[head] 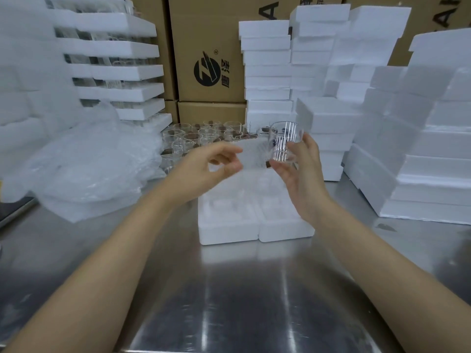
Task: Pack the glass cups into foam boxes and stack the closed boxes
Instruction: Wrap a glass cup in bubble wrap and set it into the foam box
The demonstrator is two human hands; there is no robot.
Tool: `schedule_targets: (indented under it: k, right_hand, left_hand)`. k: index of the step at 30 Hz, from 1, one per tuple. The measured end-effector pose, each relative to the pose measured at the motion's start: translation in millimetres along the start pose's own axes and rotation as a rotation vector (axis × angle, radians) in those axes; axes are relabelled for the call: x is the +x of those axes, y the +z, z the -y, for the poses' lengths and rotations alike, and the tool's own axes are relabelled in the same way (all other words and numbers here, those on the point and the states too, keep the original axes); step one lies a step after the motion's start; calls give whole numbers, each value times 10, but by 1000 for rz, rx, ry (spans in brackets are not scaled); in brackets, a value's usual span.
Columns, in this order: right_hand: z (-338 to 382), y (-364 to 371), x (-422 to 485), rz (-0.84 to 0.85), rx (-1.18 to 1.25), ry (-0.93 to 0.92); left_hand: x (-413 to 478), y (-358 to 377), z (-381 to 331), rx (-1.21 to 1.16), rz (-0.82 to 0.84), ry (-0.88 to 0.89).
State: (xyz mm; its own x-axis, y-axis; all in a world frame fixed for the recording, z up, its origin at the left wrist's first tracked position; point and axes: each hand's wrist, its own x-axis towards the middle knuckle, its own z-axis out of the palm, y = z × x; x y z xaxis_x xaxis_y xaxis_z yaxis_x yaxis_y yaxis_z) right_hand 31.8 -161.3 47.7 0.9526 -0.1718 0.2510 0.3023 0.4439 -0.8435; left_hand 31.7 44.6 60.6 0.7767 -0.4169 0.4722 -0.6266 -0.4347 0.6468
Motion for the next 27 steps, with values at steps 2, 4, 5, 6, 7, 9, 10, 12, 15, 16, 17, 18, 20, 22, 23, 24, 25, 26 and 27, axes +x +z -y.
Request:
schedule_targets:
  k: [2,4,5,6,7,9,10,12,15,16,17,18,20,22,23,24,25,26,27]
  right_hand:
    - [10,7,12,-17,59,17]
    - [13,11,24,-47,161,58]
    - [16,10,27,-52,209,76]
    - [17,10,28,-52,236,89]
    - [16,8,32,-52,241,93]
    - [10,3,43,-59,223,79]
    - [7,3,47,-62,213,68]
    - [4,6,48,-63,199,46]
    - [1,3,50,-46,204,19]
    - [1,-1,49,-37,217,19]
    - [-1,-6,49,-31,228,23]
    - [0,-10,49,-29,228,29]
    - [0,-7,43,-35,215,41]
    - [3,-3,43,-45,214,53]
    - [7,-4,43,-52,213,59]
    - [11,-2,41,-58,212,63]
    - [16,0,38,-59,213,64]
    - [19,2,34,-58,214,65]
    - [22,3,30,-55,212,64]
  left_hand:
    - [-5,-91,75,193,82,-44]
    - [-10,-124,159,310,174,-116]
    - [-9,-122,196,325,205,-138]
    - [-7,-110,224,323,235,-157]
    - [-8,-99,241,312,269,-174]
    - [-11,-82,255,330,330,-196]
    - [-8,-74,264,357,340,-189]
    - [6,-62,259,394,313,-147]
    - [15,-80,199,393,239,-47]
    - [15,-90,185,388,222,-30]
    - [15,-102,178,372,219,-25]
    - [14,-109,180,374,230,-39]
    - [2,-97,220,487,308,-109]
    - [12,-63,239,585,296,-86]
    - [22,-59,233,597,230,-46]
    - [32,-62,229,577,138,-19]
    - [38,-66,208,538,46,-17]
    - [45,-76,188,473,-29,-34]
    - [50,-87,170,393,-95,-61]
